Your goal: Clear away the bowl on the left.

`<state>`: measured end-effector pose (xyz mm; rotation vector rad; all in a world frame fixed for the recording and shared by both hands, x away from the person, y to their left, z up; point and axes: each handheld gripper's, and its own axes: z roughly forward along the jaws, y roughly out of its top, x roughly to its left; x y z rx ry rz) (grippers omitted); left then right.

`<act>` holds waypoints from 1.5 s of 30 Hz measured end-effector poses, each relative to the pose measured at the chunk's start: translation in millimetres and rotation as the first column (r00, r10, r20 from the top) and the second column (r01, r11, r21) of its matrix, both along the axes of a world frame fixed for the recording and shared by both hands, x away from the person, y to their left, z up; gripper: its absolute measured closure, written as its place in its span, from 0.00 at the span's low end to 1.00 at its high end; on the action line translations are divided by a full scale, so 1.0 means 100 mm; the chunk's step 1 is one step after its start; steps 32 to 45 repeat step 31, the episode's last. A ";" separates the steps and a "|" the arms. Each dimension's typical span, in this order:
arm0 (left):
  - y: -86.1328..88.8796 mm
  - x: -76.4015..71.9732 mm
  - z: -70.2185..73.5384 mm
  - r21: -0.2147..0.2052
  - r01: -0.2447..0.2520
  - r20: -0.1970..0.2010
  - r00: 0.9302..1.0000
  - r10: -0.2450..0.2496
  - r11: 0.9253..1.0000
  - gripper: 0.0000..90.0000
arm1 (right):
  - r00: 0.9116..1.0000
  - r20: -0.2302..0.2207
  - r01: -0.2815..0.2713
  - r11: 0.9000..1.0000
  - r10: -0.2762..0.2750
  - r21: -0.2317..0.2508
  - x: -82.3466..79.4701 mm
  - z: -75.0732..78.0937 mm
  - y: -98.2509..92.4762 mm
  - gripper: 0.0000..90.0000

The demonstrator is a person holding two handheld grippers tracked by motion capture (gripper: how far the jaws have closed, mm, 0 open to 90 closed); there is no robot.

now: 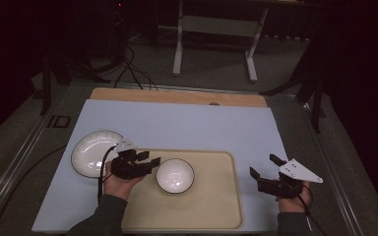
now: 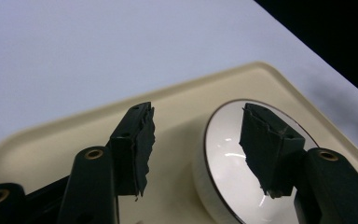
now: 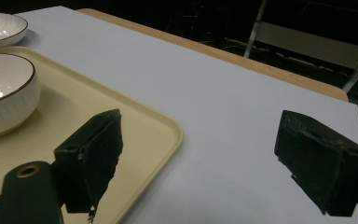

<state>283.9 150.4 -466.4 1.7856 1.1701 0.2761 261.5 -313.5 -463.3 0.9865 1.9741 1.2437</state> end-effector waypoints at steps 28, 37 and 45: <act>0.79 -0.16 0.10 0.189 -0.285 0.232 0.943 0.240 0.940 0.40 | 0.999 0.011 0.040 0.999 -0.040 0.034 0.00 0.02 -0.11 0.16; 0.85 -0.16 0.09 0.163 -0.307 0.228 0.936 0.267 0.938 0.40 | 0.999 0.010 0.047 0.998 -0.048 0.038 0.00 0.02 -0.12 0.16; 0.85 -0.16 0.09 0.163 -0.307 0.228 0.936 0.267 0.938 0.40 | 0.999 0.010 0.047 0.998 -0.048 0.038 0.00 0.02 -0.12 0.16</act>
